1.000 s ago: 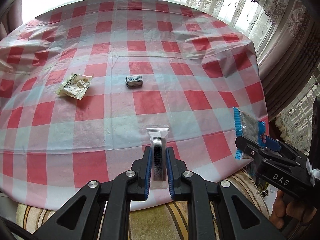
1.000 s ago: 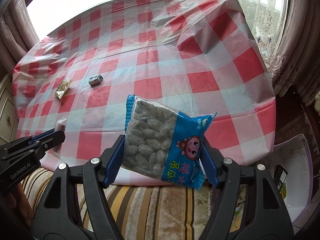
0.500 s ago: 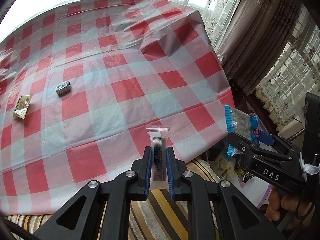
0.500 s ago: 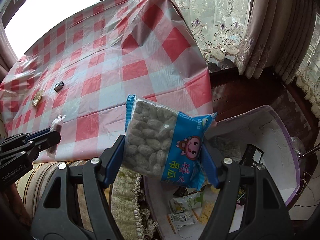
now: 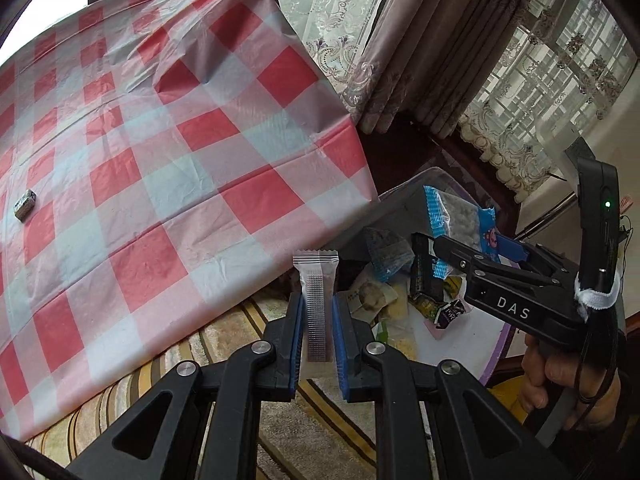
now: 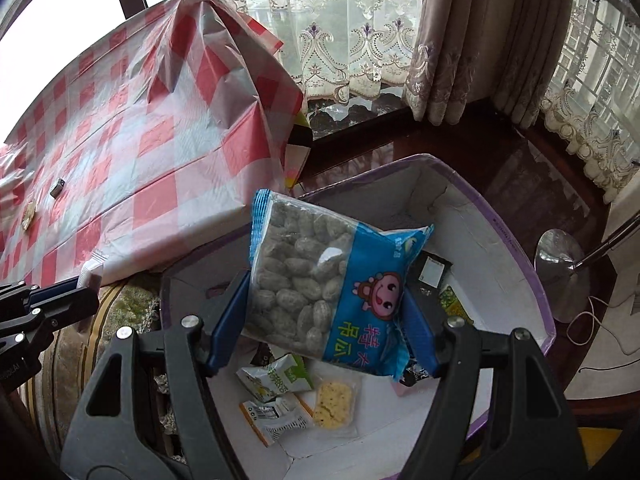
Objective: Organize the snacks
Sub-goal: 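Carry both packets to the white box and open both grippers to release them, then move both open grippers back toward the cream nut packet and white candy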
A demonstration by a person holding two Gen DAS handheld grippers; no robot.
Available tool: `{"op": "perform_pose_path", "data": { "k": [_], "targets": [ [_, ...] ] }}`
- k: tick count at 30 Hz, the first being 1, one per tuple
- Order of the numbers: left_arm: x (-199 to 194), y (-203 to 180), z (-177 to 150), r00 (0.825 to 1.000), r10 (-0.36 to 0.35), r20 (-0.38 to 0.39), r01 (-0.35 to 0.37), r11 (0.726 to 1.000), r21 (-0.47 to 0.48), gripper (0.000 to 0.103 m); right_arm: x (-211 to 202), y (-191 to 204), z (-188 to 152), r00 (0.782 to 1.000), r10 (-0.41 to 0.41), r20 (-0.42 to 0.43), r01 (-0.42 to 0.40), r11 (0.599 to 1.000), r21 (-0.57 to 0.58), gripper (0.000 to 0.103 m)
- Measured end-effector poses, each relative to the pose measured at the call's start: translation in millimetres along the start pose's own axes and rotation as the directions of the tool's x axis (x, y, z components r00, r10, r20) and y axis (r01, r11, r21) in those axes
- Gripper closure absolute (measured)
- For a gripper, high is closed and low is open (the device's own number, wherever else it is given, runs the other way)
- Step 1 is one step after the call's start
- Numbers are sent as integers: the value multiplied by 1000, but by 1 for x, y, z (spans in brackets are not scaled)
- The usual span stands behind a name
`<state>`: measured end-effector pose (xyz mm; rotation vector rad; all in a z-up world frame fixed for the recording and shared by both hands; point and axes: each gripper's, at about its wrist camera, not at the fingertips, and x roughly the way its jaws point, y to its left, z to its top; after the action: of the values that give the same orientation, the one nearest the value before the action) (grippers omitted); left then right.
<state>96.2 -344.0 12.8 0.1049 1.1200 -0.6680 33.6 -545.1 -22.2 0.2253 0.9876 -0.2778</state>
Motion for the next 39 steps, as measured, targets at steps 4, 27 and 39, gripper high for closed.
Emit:
{"op": "perform_pose_path", "data": {
  "k": [4,27,39],
  "targets": [
    [9,-18,-1,999,-21,-27,22,999,33,88,2,-20,-9,999,-28,-25,29,999,25,29],
    [4,-5,4,1000,-8,-15,8,999,-45,72,-5,-27,-25,996,-44,-81,44,999,-3,25],
    [-23,57,3,997,52,64,-41,985,-170,72,-12,36,0,999,26,-25,-28,996,-86,25]
  ]
}}
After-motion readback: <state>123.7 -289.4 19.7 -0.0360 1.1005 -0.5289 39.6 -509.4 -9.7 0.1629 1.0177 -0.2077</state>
